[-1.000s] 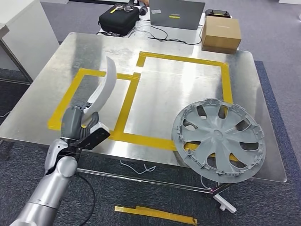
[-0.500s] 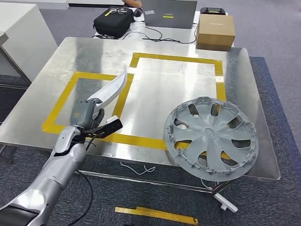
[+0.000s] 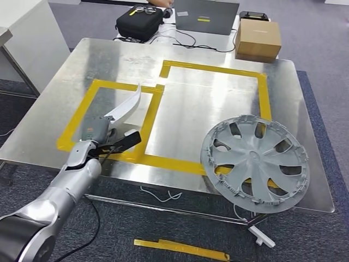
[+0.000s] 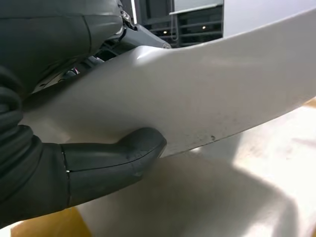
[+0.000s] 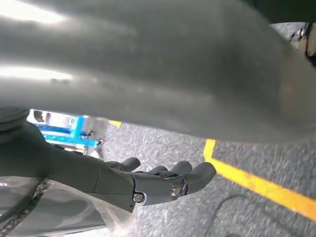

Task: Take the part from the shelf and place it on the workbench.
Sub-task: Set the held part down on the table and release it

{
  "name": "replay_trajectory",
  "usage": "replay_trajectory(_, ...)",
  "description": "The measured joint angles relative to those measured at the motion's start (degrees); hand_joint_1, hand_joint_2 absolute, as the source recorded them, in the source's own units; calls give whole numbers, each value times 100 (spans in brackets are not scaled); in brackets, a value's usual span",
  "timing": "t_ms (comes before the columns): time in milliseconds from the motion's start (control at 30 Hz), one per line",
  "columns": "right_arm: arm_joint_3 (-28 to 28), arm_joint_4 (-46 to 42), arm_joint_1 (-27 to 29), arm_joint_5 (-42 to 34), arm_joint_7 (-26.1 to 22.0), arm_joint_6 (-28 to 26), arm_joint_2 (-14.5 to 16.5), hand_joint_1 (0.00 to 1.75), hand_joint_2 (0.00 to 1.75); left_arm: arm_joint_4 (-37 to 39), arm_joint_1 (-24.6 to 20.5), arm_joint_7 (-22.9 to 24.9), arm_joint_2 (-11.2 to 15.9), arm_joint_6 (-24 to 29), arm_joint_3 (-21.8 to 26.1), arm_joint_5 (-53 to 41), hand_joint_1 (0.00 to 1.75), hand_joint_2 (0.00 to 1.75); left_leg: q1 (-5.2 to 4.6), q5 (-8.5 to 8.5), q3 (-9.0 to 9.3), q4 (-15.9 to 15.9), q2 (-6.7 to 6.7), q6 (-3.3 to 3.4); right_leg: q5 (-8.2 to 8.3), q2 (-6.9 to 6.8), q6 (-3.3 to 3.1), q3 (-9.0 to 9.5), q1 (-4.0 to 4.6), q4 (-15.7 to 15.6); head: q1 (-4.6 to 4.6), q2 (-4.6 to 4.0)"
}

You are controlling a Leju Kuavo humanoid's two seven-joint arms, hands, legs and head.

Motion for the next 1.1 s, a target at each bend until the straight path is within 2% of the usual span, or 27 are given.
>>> replay_trajectory(33, -1, 2, 8, 2, -5, -1, 2, 0, 0, 72, 2, 56, 3, 21, 0, -20, 175, 175, -4, -3, 3, 1, -2, 1, 36, 0, -2, -74, 0, 93, 1, 0)
replay_trajectory(67, -1, 3, 16, 5, -4, -2, 4, 0, 0, 131, 3, 108, 5, 57, 0, -45, 175, 175, -7, -9, 10, 1, -6, -1, 176, -1, -13, -33, 1, -47, 1, 0)
replay_trajectory(100, -1, 4, 25, 8, 1, -4, 5, 0, 0, 177, 2, 162, 7, 102, 0, -68, 175, 175, -8, -17, 22, 1, -11, -8, 391, -1, -30, 120, 1, -396, 2, 0)
replay_trajectory(167, -1, 4, 32, 12, 10, -9, 5, 0, 0, 244, -3, 258, 18, 189, 1, -115, 87, 175, -20, -43, 38, 8, -18, -41, 699, 0, -71, 516, 11, -1191, 1, 0)
replay_trajectory(200, -1, 4, 33, 13, -2, -12, 5, 0, 0, 278, -3, 293, 29, 217, 2, -129, 44, 175, -29, -47, 37, 12, -19, -67, 759, 1, -89, 650, 18, -1435, -1, 0)
replay_trajectory(233, -1, 4, 39, 13, -14, -13, 6, 0, 0, 310, 2, 312, 42, 236, 4, -139, 0, 175, -35, -46, 33, 13, -19, -93, 753, 4, -104, 710, 27, -1532, -5, 0)
replay_trajectory(300, -1, 4, 59, 20, -39, -16, 7, 0, 0, 360, 25, 290, 63, 272, 10, -137, 0, 175, -33, -44, 34, 3, -20, -154, 761, 6, -148, 732, 31, -1553, -8, 0)
replay_trajectory(367, -1, 4, 75, 34, -15, -19, 7, 0, 0, 381, 43, 150, 82, 347, 42, -66, 0, 175, -22, -159, -17, 137, -14, -220, 778, -2, -210, 755, 13, -1587, -16, 0)
replay_trajectory(400, -1, 4, 76, 42, -2, -21, 7, 0, 0, 384, 52, 6, 87, 383, 80, 53, 0, 131, -15, -301, -117, 370, -10, -252, 785, -7, -238, 767, 2, -1603, -21, 0)
replay_trajectory(467, -1, 4, 76, 50, 10, -25, 8, 0, 0, 385, 111, -464, 67, 382, 247, 549, 0, 44, -2, -668, -453, 1136, -5, -299, 777, -11, -269, 773, 0, -1604, -28, 0)
replay_trajectory(500, -1, 4, 77, 52, 6, -24, 9, 0, 0, 384, 161, -713, 41, 357, 362, 839, 0, 0, 3, -786, -609, 1477, -4, -312, 774, -7, -274, 776, 0, -1602, -27, 0)
replay_trajectory(533, -1, 4, 80, 56, 2, -24, 11, 0, 0, 377, 216, -940, 10, 343, 485, 1111, 0, 0, 5, -802, -690, 1651, -4, -317, 772, -1, -275, 780, 0, -1600, -28, 0)
replay_trajectory(567, -1, 4, 81, 62, -2, -24, 15, 0, 0, 356, 264, -1119, -28, 354, 602, 1334, 0, 0, 7, -706, -669, 1598, -3, -312, 770, 6, -275, 785, 1, -1597, -28, 0)
replay_trajectory(600, -1, 4, 82, 69, 1, -25, 20, 0, 0, 311, 299, -1281, -73, 373, 718, 1548, 0, 0, 7, -513, -541, 1314, -3, -296, 767, 11, -270, 794, 1, -1594, -28, 0)
replay_trajectory(633, -1, 5, 82, 78, 4, -27, 28, 0, 0, 242, 322, -1443, -120, 389, 834, 1771, 0, 0, 6, -295, -351, 898, -3, -271, 761, 14, -261, 802, 3, -1590, -28, 0)
replay_trajectory(700, -1, 5, 78, 93, 8, -37, 46, 0, 0, 40, 356, -1741, -226, 359, 1053, 2238, 0, 0, -14, -43, -27, 191, -4, -222, 748, 12, -223, 797, 23, -1575, -23, 0)
replay_trajectory(733, -1, 6, 75, 99, 5, -42, 52, 0, 0, -77, 385, -1855, -279, 309, 1139, 2456, 0, 0, -27, -22, 40, 36, -6, -199, 747, 10, -199, 789, 29, -1573, -21, 0)
replay_trajectory(800, -2, 6, 75, 103, -2, -50, 56, 0, 0, -375, 474, -2025, -380, 139, 1273, 2914, 0, 0, -41, -30, 51, -15, -9, -147, 758, 10, -139, 785, 28, -1588, -19, 0)
replay_trajectory(867, -4, 6, 86, 102, 1, -62, 56, 0, 0, -762, 570, -2144, -477, -50, 1365, 3432, 0, 0, -22, 3, 68, -62, -6, -71, 671, 9, -80, 732, 18, -1500, -10, 0)
replay_trajectory(900, -5, 6, 90, 102, 4, -71, 56, 0, 0, -970, 615, -2181, -526, -126, 1397, 3678, 0, 0, -6, 19, 76, -83, -5, -36, 543, 7, -53, 637, 14, -1302, 5, 1)
replay_trajectory(1000, -7, 7, 102, 100, 1, -97, 56, 0, 0, -1592, 816, -2229, -643, -231, 1443, 4339, 0, 0, -2, 20, 77, -88, 2, 7, 31, 2, 9, 112, -6, -194, 45, 1)
replay_trajectory(1033, -7, 8, 114, 99, -3, -104, 56, 0, 0, -1808, 904, -2237, -672, -239, 1449, 4553, 0, 0, -4, 16, 78, -86, 6, 10, -17, 0, 23, 2, -9, 30, 45, 1)
replay_trajectory(1067, -8, 10, 129, 98, -8, -114, 57, 0, 0, -2020, 987, -2244, -700, -242, 1452, 4754, 0, 0, -4, 11, 81, -82, 8, 8, 53, -3, 31, 4, -12, 21, 46, 1)
replay_trajectory(1100, -9, 11, 145, 97, -3, -123, 57, 0, 0, -2235, 1063, -2250, -726, -232, 1453, 4932, 0, 0, -2, 4, 87, -77, 4, 0, 220, -7, 32, 123, -17, -219, 45, 1)
